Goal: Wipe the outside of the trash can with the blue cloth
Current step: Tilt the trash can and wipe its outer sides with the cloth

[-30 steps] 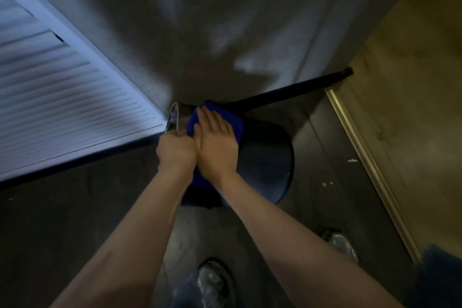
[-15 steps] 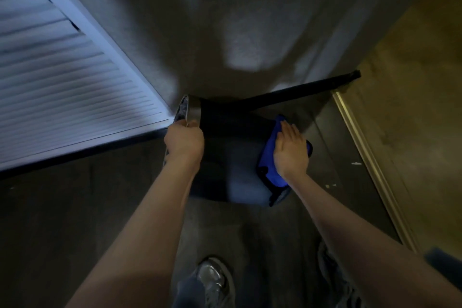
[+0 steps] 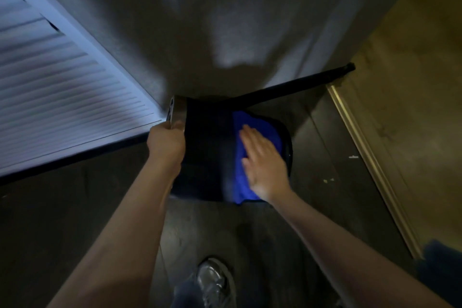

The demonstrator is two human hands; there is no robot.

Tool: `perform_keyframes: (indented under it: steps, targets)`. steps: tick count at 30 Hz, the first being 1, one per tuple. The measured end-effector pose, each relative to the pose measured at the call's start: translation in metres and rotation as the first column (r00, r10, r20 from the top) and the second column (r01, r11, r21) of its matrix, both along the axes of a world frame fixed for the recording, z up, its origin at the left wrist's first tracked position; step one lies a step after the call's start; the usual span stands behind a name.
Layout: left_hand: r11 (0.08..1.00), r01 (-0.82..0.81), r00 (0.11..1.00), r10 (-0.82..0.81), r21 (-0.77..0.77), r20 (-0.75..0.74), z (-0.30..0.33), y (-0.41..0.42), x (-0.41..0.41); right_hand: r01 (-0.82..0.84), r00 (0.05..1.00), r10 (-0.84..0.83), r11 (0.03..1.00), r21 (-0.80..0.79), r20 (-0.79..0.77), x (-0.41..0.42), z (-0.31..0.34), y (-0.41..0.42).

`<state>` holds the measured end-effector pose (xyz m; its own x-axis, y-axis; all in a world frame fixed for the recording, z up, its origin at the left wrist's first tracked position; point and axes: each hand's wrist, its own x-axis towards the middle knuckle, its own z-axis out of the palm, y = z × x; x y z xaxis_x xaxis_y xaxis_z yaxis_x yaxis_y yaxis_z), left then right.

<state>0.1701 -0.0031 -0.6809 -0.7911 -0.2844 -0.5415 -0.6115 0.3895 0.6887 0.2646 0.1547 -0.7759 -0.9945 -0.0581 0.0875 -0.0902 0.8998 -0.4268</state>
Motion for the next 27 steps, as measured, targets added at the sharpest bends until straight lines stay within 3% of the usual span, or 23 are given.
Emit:
perform_keyframes:
  steps: [3,6,8,11,13,17,20,22,25,27]
  targets:
    - [0.999,0.05,0.999,-0.05,-0.002,-0.012,0.001,0.002,-0.001,0.237,0.963,-0.227,0.97,-0.057,0.144,0.01,-0.016,0.038]
    - [0.996,0.091,0.996,-0.091,0.001,-0.025,0.003,0.002,-0.001,0.381,0.908,-0.337,0.911,-0.159,0.247,-0.005,-0.02,0.049]
    - [0.989,0.149,0.987,-0.15,-0.021,-0.05,0.002,0.0,0.002,0.44,0.858,-0.353,0.88,-0.181,0.374,-0.026,-0.021,0.055]
    - [0.951,0.27,0.952,-0.287,-0.151,-0.11,-0.002,0.0,0.011,0.463,0.713,-0.312,0.882,-0.087,0.628,-0.059,-0.014,0.057]
    - [0.933,0.293,0.938,-0.322,-0.208,-0.125,-0.003,0.003,0.013,0.42,0.693,-0.262,0.904,-0.08,0.672,-0.077,-0.004,0.046]
    - [0.953,0.245,0.961,-0.264,-0.179,-0.088,0.0,0.012,0.005,0.375,0.814,-0.189,0.893,-0.249,0.55,-0.104,0.02,0.002]
    - [0.981,0.158,0.984,-0.167,-0.116,-0.067,0.001,0.014,-0.002,0.266,0.953,-0.216,0.932,-0.245,0.21,-0.087,0.038,-0.046]
    - [0.99,0.124,0.992,-0.126,-0.065,-0.021,0.002,0.011,-0.003,0.191,0.981,-0.189,0.953,-0.235,0.032,-0.062,0.046,-0.069]
    - [0.992,0.126,0.992,-0.126,-0.017,0.02,0.006,0.006,0.0,0.074,0.996,-0.082,0.977,-0.202,-0.036,-0.043,0.039,-0.061]
    - [0.988,0.155,0.988,-0.155,-0.02,-0.01,0.011,0.007,0.001,0.09,0.995,-0.098,0.98,-0.177,-0.036,-0.043,0.034,-0.048]
